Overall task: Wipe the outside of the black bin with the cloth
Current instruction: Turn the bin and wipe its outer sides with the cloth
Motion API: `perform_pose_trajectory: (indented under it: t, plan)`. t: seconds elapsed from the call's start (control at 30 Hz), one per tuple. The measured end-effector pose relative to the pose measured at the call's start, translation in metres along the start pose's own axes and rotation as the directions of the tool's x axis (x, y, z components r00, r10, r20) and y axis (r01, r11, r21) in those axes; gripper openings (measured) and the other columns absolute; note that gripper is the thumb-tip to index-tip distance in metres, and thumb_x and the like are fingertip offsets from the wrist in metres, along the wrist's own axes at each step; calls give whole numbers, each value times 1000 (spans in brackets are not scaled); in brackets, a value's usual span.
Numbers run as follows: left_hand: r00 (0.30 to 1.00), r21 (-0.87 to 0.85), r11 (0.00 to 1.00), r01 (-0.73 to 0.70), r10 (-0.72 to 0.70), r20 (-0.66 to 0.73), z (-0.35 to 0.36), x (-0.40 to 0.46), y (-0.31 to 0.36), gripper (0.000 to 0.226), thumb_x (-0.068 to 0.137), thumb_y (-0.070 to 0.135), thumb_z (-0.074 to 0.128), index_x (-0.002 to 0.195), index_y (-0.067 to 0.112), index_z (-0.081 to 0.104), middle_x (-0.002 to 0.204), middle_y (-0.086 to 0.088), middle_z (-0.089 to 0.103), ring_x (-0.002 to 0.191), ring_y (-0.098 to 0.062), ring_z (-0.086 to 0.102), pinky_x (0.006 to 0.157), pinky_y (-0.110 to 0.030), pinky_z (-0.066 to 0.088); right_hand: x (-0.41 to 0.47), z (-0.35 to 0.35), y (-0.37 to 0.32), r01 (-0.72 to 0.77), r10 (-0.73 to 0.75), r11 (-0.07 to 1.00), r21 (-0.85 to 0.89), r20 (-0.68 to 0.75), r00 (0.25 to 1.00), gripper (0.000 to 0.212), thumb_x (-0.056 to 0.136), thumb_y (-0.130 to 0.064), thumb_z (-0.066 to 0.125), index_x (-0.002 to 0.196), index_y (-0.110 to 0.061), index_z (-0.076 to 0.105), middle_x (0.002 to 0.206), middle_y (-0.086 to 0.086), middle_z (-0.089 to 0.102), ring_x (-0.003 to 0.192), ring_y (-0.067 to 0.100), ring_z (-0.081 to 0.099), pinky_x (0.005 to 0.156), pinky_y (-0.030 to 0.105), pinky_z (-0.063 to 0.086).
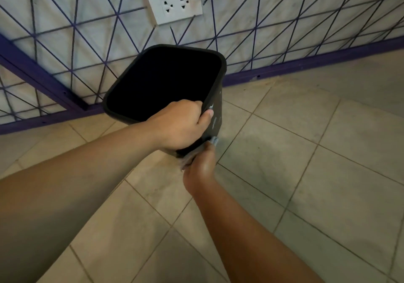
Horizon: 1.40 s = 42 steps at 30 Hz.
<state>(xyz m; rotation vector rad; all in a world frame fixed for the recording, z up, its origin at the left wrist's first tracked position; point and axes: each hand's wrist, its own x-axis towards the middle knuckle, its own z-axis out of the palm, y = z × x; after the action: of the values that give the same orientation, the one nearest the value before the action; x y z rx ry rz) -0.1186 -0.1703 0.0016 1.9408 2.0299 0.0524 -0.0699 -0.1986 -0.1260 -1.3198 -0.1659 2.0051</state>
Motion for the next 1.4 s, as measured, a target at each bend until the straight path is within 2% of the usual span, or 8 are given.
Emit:
perform_pose_trajectory:
  t: [0.1,0.23,0.4,0.77,0.93,1.07,1.27,1.4]
  plan:
    - [1000,-23,1000,8,-8,-12,1,2,-2,44,102,47,33,78,15,52,73,-4,59,68,-22,59,70,-46,53,0,8,-18,-57,55,989,133,21,998,54,110,-46,31,158,-24,44,141,9,60,134,33,57,95,44,49]
    - [999,-40,999,12,-13,-33,1,3,-2,46,101,48,34,80,13,55,74,-4,61,71,-22,61,73,-47,54,-4,6,-21,-59,51,953,297,33,998,46,115,-32,30,108,-19,73,93,1,81,86,16,71,78,27,56]
    - [1000,-80,997,2,-3,-14,-1,3,-3,46,102,48,34,80,14,55,74,-3,62,70,-21,61,72,-48,54,2,12,-22,-42,34,939,340,29,999,47,113,-36,30,143,-19,62,145,14,66,137,32,59,122,50,43]
    - [1000,-136,991,15,-16,-5,-1,2,-3,51,100,51,33,91,11,63,84,-4,69,79,-20,66,77,-48,55,-11,12,-26,-34,-18,914,404,125,992,45,114,-31,29,130,-17,69,126,8,75,122,24,68,107,38,52]
    - [999,-125,992,27,-30,-19,-5,3,-1,52,102,50,31,84,11,60,79,-4,65,76,-21,63,75,-47,54,-1,22,-26,-63,34,917,393,82,996,42,113,-39,27,118,-27,67,140,9,68,136,32,57,126,54,37]
    - [999,-108,994,23,-26,-30,-4,2,0,51,102,50,31,84,13,61,78,-2,65,75,-19,64,75,-47,54,-19,23,-32,-54,17,900,433,89,996,43,114,-33,30,117,-18,70,123,6,75,114,22,68,108,38,53]
    - [999,-111,993,29,-32,-28,-6,2,-1,53,102,51,31,80,12,59,75,-5,64,71,-21,63,71,-46,54,-5,22,-30,-82,51,925,371,93,994,54,113,-41,23,151,-21,55,150,13,60,141,36,52,126,58,34]
    - [999,-122,992,25,-28,-25,-5,2,-2,51,101,50,31,82,14,61,76,-2,66,72,-18,64,73,-46,55,-15,19,-30,-10,-15,925,379,63,998,44,114,-32,30,130,-17,68,123,8,75,115,24,69,101,37,56]
